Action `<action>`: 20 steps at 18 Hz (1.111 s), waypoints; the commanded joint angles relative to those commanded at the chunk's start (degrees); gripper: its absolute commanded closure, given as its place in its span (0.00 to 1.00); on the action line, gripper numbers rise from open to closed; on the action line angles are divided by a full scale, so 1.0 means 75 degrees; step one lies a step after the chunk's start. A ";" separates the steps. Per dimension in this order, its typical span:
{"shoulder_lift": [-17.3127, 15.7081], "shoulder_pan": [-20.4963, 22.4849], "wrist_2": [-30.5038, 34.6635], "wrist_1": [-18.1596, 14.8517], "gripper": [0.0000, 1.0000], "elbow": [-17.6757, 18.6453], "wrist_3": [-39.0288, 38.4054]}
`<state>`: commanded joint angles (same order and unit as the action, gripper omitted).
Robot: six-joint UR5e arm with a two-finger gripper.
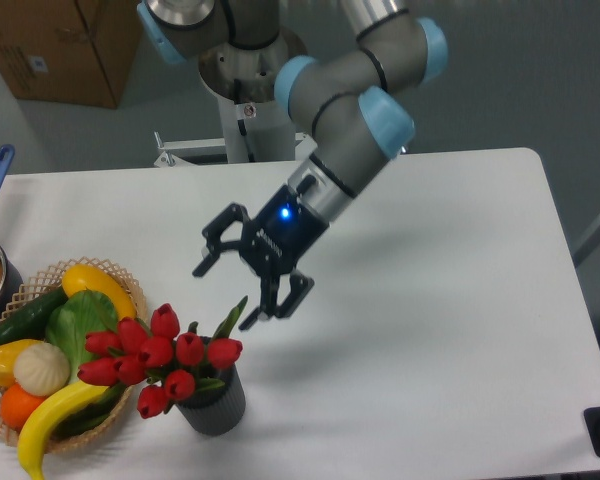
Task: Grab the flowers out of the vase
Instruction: 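Lower the gripper around the tulip stems above the vase rim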
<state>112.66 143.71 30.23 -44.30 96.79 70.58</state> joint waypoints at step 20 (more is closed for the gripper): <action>0.0835 -0.0576 -0.0281 0.0223 0.96 -0.0647 0.0000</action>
<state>118.92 139.39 28.13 -42.63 91.94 70.58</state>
